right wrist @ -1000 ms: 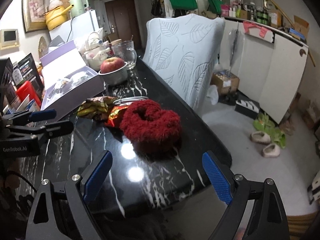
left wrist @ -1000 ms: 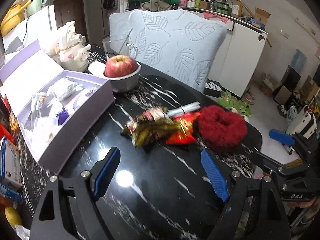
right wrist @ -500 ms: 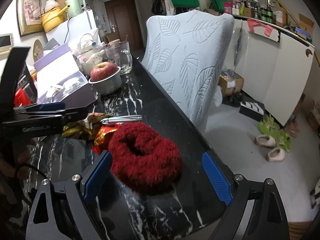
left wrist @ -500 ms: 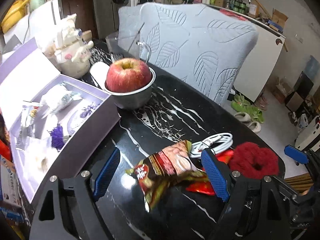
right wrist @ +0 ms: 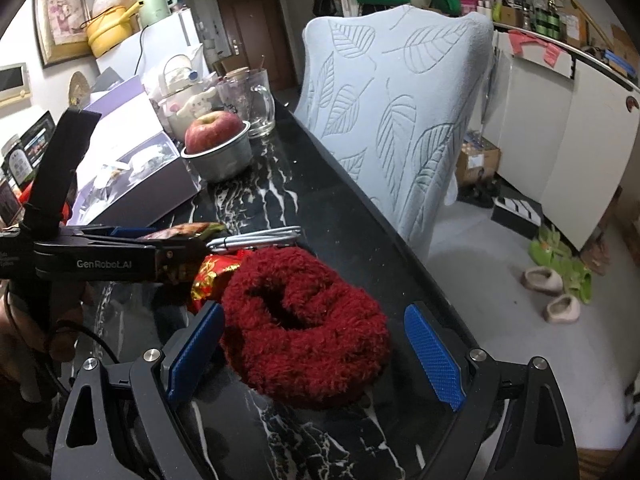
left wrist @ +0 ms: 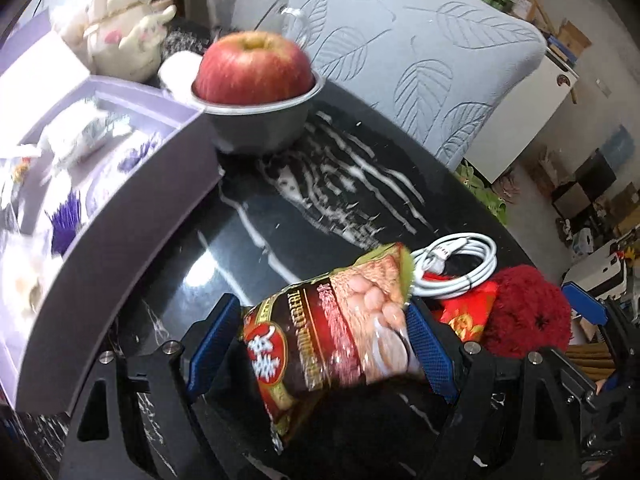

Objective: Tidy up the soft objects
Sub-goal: 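Grasp the red fuzzy scrunchie with the right gripper while the left holds the cereal packet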

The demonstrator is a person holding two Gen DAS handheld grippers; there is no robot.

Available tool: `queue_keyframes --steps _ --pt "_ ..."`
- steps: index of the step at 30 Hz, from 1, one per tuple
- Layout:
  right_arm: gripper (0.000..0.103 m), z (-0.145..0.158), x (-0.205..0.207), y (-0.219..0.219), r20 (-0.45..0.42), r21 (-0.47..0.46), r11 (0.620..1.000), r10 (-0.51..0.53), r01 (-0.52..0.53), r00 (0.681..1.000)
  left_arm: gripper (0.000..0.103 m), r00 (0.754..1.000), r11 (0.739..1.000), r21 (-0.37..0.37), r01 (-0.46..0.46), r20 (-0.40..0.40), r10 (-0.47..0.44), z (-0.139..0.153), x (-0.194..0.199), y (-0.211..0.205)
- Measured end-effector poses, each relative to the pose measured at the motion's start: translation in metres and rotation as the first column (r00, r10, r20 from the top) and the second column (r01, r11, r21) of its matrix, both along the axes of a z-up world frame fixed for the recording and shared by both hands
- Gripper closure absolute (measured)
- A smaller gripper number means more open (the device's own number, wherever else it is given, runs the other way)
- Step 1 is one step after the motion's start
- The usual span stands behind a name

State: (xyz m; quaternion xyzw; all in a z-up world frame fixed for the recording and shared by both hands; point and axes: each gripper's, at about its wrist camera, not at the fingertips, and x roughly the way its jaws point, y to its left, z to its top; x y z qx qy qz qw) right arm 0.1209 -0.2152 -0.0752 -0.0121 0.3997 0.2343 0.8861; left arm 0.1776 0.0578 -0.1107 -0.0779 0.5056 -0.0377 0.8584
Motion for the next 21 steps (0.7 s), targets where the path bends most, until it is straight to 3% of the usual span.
queue_keyframes --steps 3,8,16,21 --pt "0.011 -0.003 0.001 0.001 0.000 -0.009 1.000 -0.004 0.004 1.000 0.020 1.000 1.000 -0.014 -0.007 0.015 0.007 0.000 -0.005 0.004" --pt "0.011 -0.008 0.001 0.000 -0.015 -0.006 1.000 -0.004 0.004 1.000 0.028 0.999 1.000 0.005 0.015 0.039 -0.015 0.001 -0.018 0.000" --pt "0.043 -0.010 -0.008 0.003 -0.016 -0.004 1.000 0.028 -0.028 0.999 0.029 0.999 1.000 0.011 0.026 0.028 -0.026 0.000 -0.052 -0.004" --pt "0.053 -0.010 -0.018 0.000 -0.021 0.011 0.999 0.035 -0.035 0.999 0.029 0.999 0.998 0.054 0.038 0.032 -0.040 0.001 -0.081 -0.009"
